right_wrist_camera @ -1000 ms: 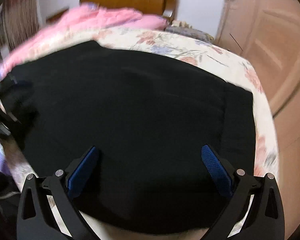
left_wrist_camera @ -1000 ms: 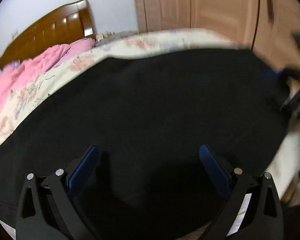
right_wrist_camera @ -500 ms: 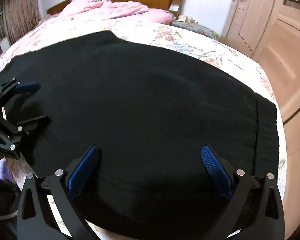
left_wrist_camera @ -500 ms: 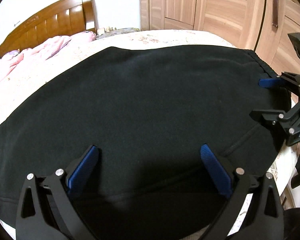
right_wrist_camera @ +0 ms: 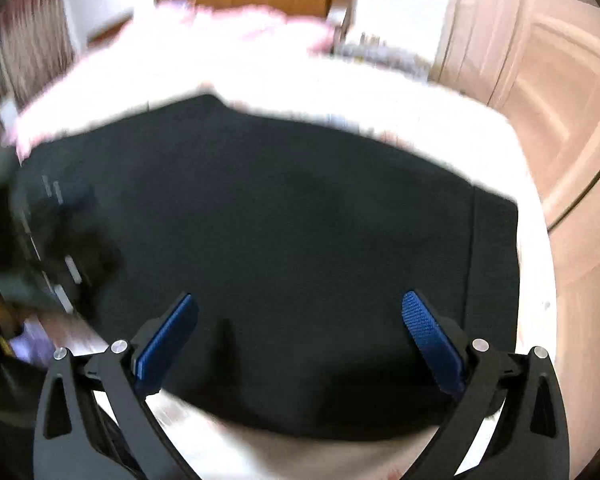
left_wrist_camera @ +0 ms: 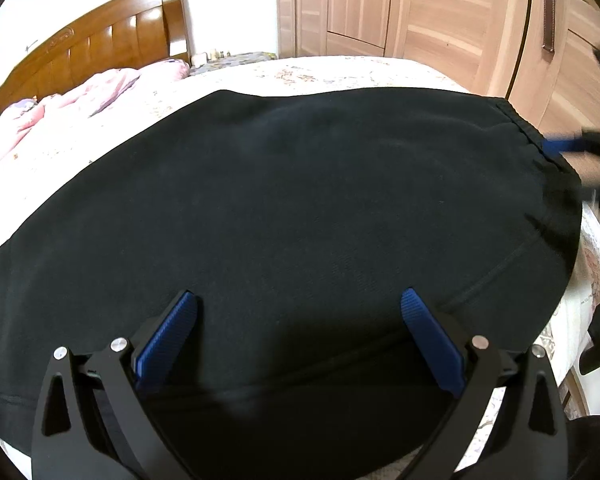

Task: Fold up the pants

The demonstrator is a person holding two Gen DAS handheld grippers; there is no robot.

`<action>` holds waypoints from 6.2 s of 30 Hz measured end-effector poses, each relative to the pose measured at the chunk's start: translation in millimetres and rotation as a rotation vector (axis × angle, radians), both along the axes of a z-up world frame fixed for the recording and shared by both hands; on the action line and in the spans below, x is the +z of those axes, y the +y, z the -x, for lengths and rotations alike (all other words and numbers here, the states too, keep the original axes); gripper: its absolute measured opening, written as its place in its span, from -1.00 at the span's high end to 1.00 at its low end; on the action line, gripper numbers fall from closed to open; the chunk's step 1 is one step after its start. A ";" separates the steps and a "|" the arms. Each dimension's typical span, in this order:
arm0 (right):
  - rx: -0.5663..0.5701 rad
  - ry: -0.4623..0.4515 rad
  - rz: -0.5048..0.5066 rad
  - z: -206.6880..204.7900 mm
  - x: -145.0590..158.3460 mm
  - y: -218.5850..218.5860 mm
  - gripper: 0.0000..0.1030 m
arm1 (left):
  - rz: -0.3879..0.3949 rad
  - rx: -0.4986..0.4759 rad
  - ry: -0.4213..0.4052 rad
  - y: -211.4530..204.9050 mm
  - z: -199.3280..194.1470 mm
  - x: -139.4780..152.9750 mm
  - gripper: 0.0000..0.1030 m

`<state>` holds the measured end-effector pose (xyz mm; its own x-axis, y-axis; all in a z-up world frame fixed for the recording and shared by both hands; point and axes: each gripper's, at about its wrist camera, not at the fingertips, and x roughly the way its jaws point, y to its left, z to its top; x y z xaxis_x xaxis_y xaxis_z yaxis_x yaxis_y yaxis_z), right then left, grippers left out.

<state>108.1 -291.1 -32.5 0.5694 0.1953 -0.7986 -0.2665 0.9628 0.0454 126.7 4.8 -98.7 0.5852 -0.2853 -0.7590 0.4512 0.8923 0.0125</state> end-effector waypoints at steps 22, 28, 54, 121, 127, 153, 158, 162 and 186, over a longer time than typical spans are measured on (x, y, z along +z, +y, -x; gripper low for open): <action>-0.008 0.004 0.027 -52.0 -20.9 11.9 -0.91 | 0.108 -0.073 0.096 -18.5 -157.9 40.9 -0.86; 0.037 0.051 0.108 -53.7 -39.2 -3.2 -0.91 | 0.013 -0.084 0.054 -49.2 -183.4 10.8 -0.97; -0.176 0.010 0.102 -9.3 -6.1 -19.1 -0.91 | -0.056 0.139 -0.111 15.7 -112.3 50.0 -0.97; 0.998 -0.119 0.109 -5.3 -8.9 543.3 -0.87 | 0.062 1.319 -0.151 493.4 140.8 53.9 -0.97; 1.039 -0.104 0.195 13.2 -33.0 594.4 -0.45 | 0.143 1.294 -0.076 495.8 164.2 31.7 -0.97; 1.066 -0.138 0.019 5.8 -30.9 571.1 0.40 | 0.949 0.947 0.147 525.6 36.7 -9.4 -0.96; 1.003 -0.036 -0.218 -26.7 -16.6 548.5 0.83 | 0.947 0.925 0.144 524.7 31.1 -4.0 -0.96; 1.012 -0.030 -0.242 -27.0 -13.7 546.3 0.83 | 0.964 0.896 0.161 524.7 16.5 -5.2 -0.93; 0.789 -0.008 0.071 -39.9 -36.1 430.1 -0.71 | 0.476 0.747 -0.141 454.5 -5.5 70.1 0.35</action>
